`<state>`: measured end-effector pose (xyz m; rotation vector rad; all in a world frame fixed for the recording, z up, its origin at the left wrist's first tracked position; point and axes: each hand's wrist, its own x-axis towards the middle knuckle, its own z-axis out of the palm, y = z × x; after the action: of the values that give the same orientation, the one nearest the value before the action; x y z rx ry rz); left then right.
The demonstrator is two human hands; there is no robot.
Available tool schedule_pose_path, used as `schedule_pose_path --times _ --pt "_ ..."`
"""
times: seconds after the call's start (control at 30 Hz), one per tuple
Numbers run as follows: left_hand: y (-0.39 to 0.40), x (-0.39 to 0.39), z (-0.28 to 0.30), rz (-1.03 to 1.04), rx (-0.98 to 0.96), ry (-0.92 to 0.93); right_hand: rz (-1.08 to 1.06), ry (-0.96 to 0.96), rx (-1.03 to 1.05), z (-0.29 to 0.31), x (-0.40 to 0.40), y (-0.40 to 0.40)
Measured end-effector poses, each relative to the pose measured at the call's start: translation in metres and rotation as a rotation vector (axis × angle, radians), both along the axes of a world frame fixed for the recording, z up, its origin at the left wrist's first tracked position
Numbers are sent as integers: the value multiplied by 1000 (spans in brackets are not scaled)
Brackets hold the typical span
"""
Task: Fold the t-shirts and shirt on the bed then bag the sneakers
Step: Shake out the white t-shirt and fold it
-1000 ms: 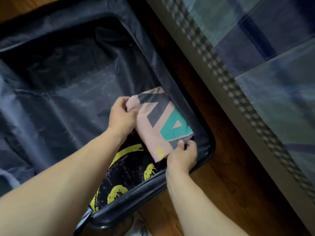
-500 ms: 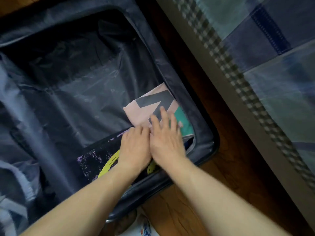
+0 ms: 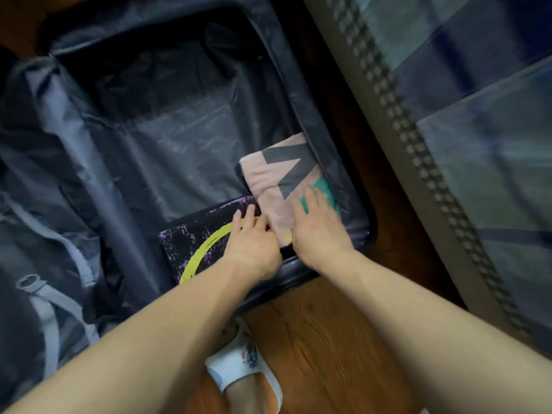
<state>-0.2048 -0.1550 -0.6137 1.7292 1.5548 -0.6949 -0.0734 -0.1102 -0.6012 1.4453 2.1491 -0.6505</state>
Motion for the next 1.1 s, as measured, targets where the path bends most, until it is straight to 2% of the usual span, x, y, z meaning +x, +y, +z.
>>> schedule_pose_path --times 0.17,0.27,0.37,0.53,0.7,0.8,0.9,1.0,1.1 --pt "-27 24 106 177 111 -114 -39 168 5 125 29 -31" --pt "-28 54 201 461 41 -223 -129 276 67 217 65 -36" --pt "-14 99 312 550 57 -318 -251 407 129 325 115 -27" --pt "6 189 496 609 228 -463 -429 457 171 486 238 -14" --pt "-22 257 616 894 289 -688 -621 409 88 602 367 -40" --pt "-22 286 651 923 265 -734 -696 435 65 633 409 -33" --pt "7 293 658 904 246 -695 -777 506 48 643 416 -1" --pt "64 291 645 835 203 -659 -893 591 -19 642 411 35" --pt "147 294 605 693 162 -578 -1011 578 -48 625 412 79"
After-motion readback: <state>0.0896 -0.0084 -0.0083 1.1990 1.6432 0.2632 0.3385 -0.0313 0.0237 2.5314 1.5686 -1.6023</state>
